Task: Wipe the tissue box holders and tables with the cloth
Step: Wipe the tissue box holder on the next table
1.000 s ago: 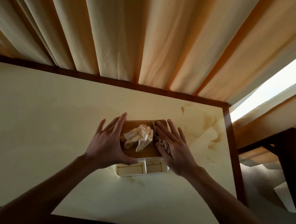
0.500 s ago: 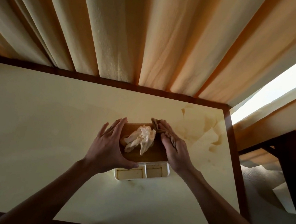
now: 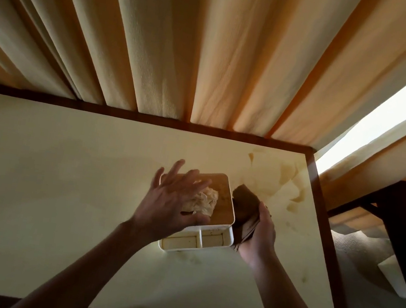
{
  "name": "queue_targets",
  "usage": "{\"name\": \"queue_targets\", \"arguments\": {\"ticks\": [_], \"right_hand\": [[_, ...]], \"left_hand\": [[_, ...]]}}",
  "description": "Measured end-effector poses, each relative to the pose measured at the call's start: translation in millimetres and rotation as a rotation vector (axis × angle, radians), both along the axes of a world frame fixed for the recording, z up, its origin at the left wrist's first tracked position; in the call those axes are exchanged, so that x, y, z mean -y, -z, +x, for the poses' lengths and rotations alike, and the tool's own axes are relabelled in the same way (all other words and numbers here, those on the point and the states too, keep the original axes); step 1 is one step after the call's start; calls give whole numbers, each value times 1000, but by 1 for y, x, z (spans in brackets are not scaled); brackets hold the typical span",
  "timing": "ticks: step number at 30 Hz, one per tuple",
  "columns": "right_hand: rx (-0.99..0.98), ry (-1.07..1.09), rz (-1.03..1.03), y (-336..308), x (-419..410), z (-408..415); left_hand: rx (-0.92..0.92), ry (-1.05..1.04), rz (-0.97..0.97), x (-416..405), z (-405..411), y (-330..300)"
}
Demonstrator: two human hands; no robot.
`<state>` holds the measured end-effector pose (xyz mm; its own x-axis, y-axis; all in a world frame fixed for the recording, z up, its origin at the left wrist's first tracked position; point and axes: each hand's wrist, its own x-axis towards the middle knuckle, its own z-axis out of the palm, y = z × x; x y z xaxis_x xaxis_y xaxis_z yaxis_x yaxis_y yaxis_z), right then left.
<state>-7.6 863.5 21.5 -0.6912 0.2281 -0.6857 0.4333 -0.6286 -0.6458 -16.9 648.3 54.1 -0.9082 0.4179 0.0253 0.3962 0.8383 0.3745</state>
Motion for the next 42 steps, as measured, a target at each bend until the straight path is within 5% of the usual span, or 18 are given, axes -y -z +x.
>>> {"name": "queue_targets", "arguments": {"ticks": [11, 20, 28, 36, 42], "right_hand": [[-10, -53, 26, -9, 1, 3], [15, -80, 42, -10, 2, 6], [54, -71, 9, -6, 3, 6], [38, -79, 16, -9, 5, 7], [57, -64, 28, -7, 5, 14]], "left_hand": [[-34, 150, -231, -22, -22, -16], [146, -38, 98, -10, -23, -11], [192, -42, 51, 33, -9, -16], [73, -79, 282, 8, -15, -13], [-41, -138, 110, -1, -11, -5]]}}
